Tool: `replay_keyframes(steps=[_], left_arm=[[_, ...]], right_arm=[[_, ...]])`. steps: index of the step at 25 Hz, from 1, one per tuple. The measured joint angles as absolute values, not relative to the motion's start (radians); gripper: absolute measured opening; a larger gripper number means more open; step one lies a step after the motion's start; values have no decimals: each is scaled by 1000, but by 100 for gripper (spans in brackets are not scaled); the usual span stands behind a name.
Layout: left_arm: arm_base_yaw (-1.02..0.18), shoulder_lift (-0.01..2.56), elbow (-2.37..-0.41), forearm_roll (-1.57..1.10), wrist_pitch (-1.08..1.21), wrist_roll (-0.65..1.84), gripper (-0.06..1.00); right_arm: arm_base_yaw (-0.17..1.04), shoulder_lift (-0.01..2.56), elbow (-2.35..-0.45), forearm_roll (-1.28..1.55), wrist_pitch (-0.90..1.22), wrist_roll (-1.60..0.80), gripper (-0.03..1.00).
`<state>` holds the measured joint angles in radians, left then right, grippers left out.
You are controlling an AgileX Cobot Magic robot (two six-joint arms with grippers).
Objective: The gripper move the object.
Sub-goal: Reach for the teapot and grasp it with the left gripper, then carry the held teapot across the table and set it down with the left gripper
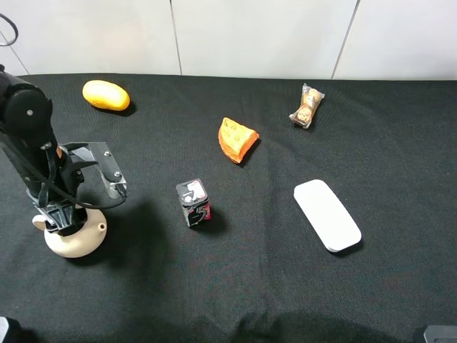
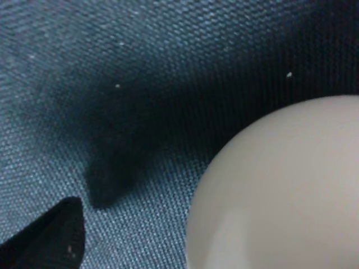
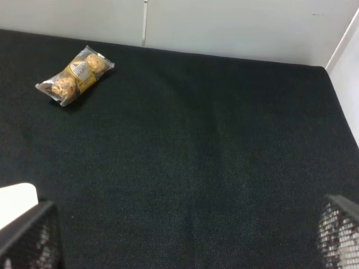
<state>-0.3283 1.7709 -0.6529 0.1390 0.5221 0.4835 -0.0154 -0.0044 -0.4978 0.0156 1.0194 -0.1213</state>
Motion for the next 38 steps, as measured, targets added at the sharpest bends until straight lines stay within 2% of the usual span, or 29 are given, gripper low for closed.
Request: replay_keyframes(steps=[3,9,18,38], left_arm=[[-328,1772,-647,139,517,485,82],[-328,1772,-646,139,515,488,62],[-328,1772,-646,138,512,488,21],[-328,1762,-684,138,574,488,19]], right_arm=[[-15,-4,-498,16,1019,-121,69],[-15,-4,-498,16,1019,-121,69],[-15,-4,-498,16,1019,-121,69],[-15,-4,-498,16,1019,-121,69]])
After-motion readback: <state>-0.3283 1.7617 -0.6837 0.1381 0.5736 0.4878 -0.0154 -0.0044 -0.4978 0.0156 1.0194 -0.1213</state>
